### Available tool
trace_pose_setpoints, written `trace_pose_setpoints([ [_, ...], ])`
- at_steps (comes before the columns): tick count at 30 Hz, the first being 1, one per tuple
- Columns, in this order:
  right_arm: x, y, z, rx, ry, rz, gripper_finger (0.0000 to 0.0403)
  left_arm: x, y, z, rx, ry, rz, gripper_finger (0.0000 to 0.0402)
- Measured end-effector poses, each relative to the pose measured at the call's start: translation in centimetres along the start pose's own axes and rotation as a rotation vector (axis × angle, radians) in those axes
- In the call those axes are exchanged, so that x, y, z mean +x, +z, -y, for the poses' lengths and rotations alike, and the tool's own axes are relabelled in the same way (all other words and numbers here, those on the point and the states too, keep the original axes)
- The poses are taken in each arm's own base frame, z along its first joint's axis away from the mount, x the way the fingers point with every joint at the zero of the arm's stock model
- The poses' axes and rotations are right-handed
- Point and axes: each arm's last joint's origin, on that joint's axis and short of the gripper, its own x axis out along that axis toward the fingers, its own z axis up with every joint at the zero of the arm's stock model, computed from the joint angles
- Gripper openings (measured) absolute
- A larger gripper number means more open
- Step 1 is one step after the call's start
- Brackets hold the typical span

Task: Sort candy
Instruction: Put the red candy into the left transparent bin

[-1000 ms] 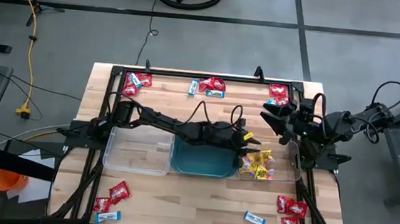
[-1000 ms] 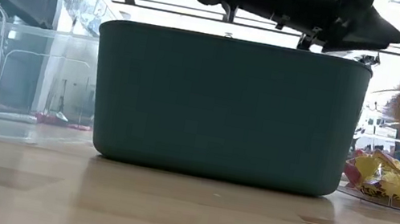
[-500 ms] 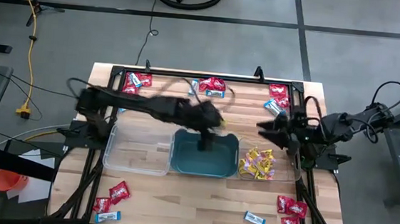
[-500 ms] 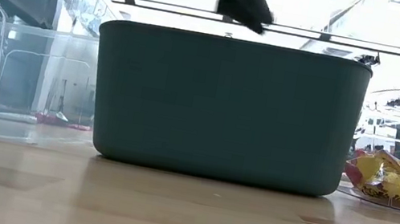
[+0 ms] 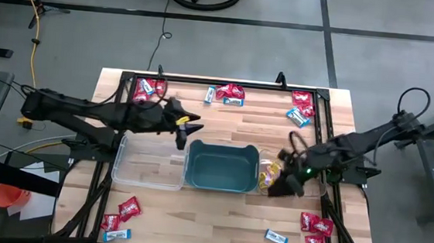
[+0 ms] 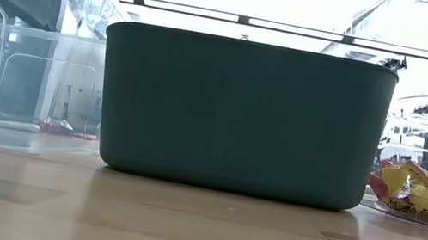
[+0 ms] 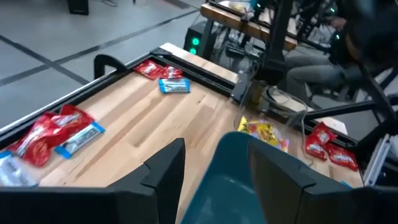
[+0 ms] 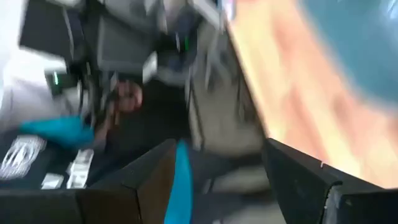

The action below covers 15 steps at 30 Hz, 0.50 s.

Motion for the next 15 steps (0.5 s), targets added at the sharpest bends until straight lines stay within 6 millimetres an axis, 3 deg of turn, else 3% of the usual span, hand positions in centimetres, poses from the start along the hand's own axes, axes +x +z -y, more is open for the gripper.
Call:
trace_pose_setpoints([
  [8,3.1,-4.1,0.0,0.181,-0.061,-0.327,0.0236,-1.2,-0.5,-0.4,-0.03,-0.004,0.015,0.016],
  [15,3.7,-8.1,0.3,0.357,-0.236,-0.411,0.0236,-1.0,-0.3,-0.8,-0.012,0.016,0.02,0.016],
])
